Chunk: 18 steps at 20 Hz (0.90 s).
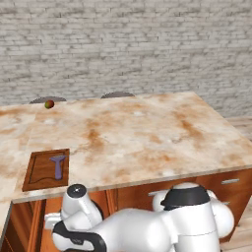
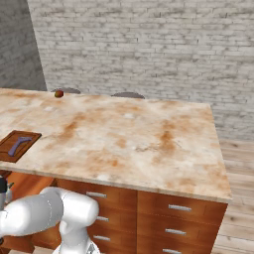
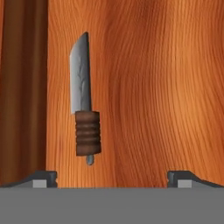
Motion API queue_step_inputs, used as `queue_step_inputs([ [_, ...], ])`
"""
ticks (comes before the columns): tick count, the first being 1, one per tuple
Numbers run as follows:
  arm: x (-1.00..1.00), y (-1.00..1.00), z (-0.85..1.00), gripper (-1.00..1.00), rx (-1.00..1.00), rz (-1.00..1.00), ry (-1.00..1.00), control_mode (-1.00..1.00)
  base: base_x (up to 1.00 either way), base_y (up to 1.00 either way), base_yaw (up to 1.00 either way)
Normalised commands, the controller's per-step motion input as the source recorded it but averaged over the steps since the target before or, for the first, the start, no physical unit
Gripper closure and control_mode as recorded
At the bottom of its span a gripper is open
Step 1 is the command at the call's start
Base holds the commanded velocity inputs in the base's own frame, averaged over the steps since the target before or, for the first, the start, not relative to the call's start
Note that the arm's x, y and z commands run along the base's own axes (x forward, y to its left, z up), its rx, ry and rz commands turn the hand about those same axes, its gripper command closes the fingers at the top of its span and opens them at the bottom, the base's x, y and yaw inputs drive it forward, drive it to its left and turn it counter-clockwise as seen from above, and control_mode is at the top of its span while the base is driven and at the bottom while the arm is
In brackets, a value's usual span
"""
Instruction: Open the drawer on the left and place the cutting tools on the cutting board.
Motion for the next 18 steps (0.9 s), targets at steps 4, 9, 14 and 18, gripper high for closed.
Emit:
queue_step_inputs([
  [4,0.27,0.03,-0.2,-1.0,0.0,0.0,0.0,-1.0,0.0,0.0,0.0],
  [9,0.08,0.1,-0.13,-1.0,0.0,0.0,0.0,-1.0,0.0,0.0,0.0],
  [14,-0.05,0.15,-0.05,-1.0,0.0,0.0,0.0,-1.0,0.0,0.0,0.0],
  [18,0.0,0.18,-0.12,-1.0,0.0,0.0,0.0,-1.0,0.0,0.0,0.0],
])
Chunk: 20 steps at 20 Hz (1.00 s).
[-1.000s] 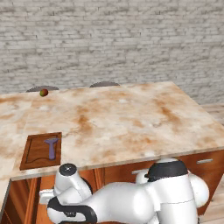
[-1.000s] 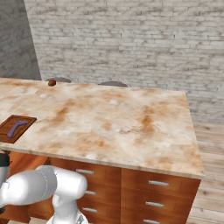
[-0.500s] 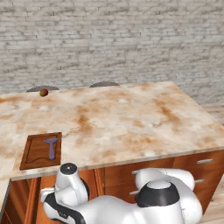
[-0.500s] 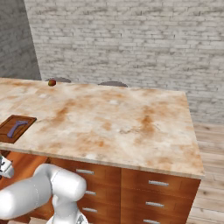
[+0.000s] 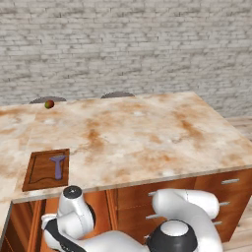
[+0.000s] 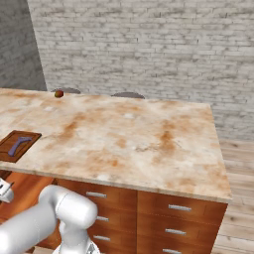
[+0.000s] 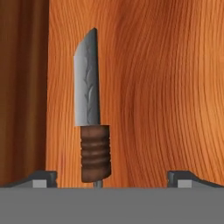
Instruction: Open the drawer on the left and place the cutting tools on the cutting board.
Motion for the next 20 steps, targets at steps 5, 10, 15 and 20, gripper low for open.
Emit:
queue_step_inputs([
  [5,0.0,0.15,-0.21,-1.0,0.0,0.0,0.0,-1.0,0.0,0.0,0.0],
  [10,0.0,0.07,-0.11,-1.0,0.0,0.0,0.0,-1.0,0.0,0.0,0.0],
  [15,0.0,0.02,-0.14,-1.0,0.0,0.0,0.0,-1.0,0.0,0.0,0.0],
  [20,0.0,0.0,-0.22,-1.0,0.0,0.0,0.02,-1.0,0.0,0.0,0.0],
])
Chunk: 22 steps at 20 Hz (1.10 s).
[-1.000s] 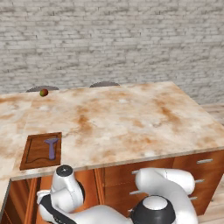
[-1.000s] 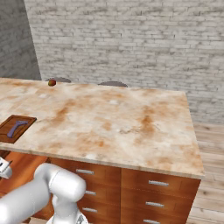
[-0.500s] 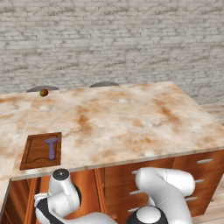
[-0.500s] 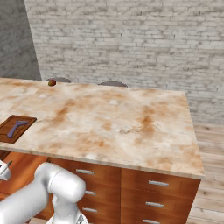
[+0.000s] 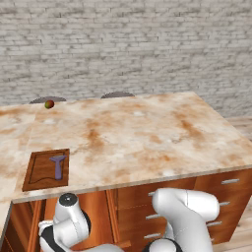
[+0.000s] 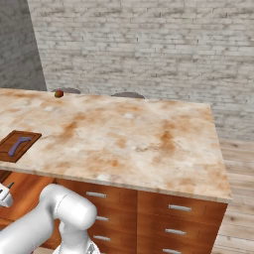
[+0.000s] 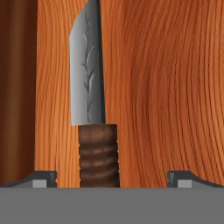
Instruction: Open the drawer on the left and place the cutting tools on the cutting board.
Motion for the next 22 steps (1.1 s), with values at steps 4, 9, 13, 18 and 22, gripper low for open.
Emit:
queue_step_inputs([
  [4,0.0,0.04,-0.18,-1.0,0.0,0.0,0.01,-1.0,0.0,0.0,0.0],
  [9,0.0,0.1,-0.11,-1.0,0.0,0.0,0.0,-1.0,0.0,0.0,0.0],
  [13,0.04,0.12,-0.05,-1.0,0.0,0.0,0.0,-1.0,0.0,0.0,0.0],
  [18,0.0,0.01,-0.05,-1.0,0.0,0.0,0.0,-1.0,0.0,0.0,0.0],
  [22,0.0,0.0,-0.1,-1.0,0.0,0.0,0.0,-1.0,0.0,0.0,0.0],
])
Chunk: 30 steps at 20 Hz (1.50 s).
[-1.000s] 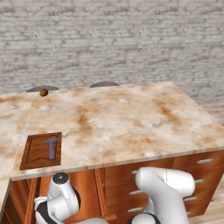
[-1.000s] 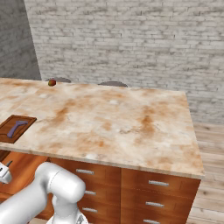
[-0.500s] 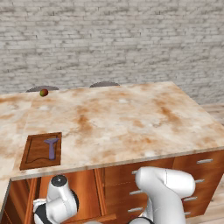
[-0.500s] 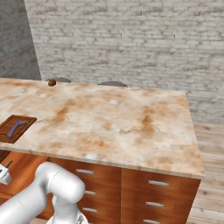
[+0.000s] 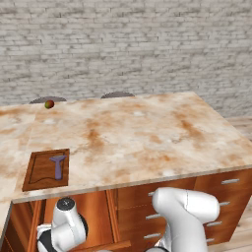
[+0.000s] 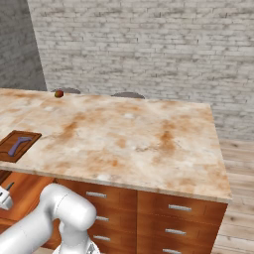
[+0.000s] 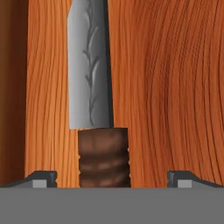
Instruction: Open the drawer on the left and place the cutting tools on the cutting board.
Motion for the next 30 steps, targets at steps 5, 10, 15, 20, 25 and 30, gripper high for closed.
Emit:
queue_step_inputs([
  [5,0.0,0.0,-0.14,-1.0,0.0,0.0,0.0,-1.0,0.0,0.0,0.0],
  [10,0.0,0.0,0.0,1.0,0.0,0.0,0.0,-1.0,0.0,0.0,0.0],
  [15,0.0,0.0,0.0,1.0,0.0,0.0,0.0,-1.0,0.0,0.0,0.0],
  [20,-0.18,-0.01,0.22,1.0,0.0,0.0,0.0,-1.0,0.0,0.0,0.0],
  [25,-0.25,-0.29,0.84,1.0,0.08,0.0,0.0,-1.0,0.0,0.0,0.0],
  [30,-0.31,-0.63,0.91,1.0,0.1,0.0,0.11,-1.0,0.0,0.0,0.0],
])
